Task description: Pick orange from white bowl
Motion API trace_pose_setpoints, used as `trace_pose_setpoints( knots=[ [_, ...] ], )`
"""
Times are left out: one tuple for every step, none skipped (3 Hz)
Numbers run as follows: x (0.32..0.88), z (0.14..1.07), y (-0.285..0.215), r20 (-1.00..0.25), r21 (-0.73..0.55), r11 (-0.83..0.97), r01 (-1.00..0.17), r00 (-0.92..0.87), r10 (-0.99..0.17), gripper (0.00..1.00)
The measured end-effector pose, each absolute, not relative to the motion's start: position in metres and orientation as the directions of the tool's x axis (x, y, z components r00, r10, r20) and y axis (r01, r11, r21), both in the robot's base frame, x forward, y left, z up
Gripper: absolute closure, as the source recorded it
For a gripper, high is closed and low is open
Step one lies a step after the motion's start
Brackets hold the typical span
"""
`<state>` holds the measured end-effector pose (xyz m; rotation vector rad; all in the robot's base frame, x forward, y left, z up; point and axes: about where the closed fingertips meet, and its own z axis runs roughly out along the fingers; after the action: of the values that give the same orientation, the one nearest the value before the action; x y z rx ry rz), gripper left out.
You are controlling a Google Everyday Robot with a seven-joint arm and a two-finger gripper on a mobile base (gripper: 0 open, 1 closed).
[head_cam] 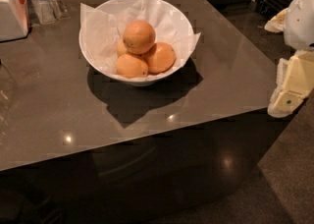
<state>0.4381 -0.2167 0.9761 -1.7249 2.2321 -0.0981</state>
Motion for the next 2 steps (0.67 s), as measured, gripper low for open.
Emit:
trace_pose_setpoints(
  knots=[
    [0.4382, 0.9762, -0.2166, -0.207, -0.245, 0.27, -0.931, -0.221, -0.953, 0.0],
    [0.4413, 0.9791, -0.2138, -0.225, -0.245, 0.268, -0.932, -0.215, -0.95, 0.0]
  ],
)
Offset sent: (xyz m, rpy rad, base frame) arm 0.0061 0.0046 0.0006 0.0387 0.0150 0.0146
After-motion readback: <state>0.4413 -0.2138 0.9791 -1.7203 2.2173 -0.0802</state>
